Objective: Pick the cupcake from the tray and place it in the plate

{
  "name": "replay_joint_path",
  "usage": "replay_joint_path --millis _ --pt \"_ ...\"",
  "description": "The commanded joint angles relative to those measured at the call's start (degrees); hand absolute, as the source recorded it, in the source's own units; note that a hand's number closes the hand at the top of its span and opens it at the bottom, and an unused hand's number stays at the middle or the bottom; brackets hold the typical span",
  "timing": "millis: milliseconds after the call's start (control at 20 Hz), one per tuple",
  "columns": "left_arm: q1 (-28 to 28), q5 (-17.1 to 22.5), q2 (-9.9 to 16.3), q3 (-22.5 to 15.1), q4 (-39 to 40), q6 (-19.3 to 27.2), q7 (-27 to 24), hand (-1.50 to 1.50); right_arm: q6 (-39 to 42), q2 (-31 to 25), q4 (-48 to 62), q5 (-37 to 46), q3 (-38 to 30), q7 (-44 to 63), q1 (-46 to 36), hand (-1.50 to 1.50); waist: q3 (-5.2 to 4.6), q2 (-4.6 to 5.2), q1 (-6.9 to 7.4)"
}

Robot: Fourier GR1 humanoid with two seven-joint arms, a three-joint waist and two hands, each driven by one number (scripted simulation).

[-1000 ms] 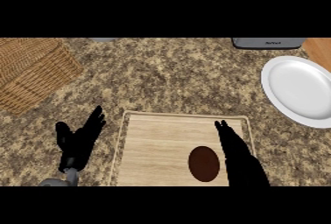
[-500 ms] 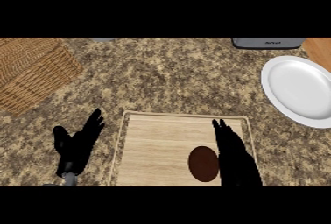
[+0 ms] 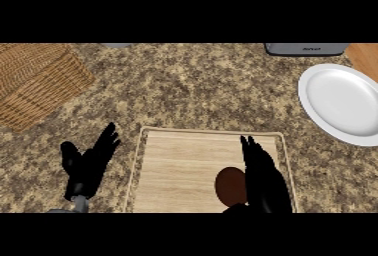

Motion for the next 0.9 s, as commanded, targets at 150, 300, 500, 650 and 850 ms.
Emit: replay_joint_path --millis 150,300,500,650,850 --pt "-1.18 -1.76 -1.93 0.47 1.52 0.35 1.71 0.00 4.23 0.88 3.68 0.21 2.85 -1.83 1.10 1.50 -0.15 0.13 -0.08" --pt "0.51 -3.05 -3.12 -0.39 1.18 0.32 0.22 0.00 1.84 -0.89 7.68 2.63 2.27 -6.63 0.29 1.50 -0.15 0.13 -0.04" --pt "-1.91 -2.56 -3.10 2.72 3.05 -1.85 0.78 0.00 1.56 1.92 8.66 6.37 0.78 -6.39 -1.70 1.50 -0.16 0.15 -0.09" --pt "2.80 -3.86 -3.86 0.55 -3.79 -0.66 3.01 0.00 5.52 3.27 5.47 7.96 1.44 -2.96 -2.12 1.50 -0.15 0.11 0.04" --pt "-4.17 -1.92 -1.84 3.38 0.55 -2.40 5.53 0.00 -4.28 6.63 25.76 3.61 -3.79 0.03 -17.67 1.50 -0.14 0.46 0.79"
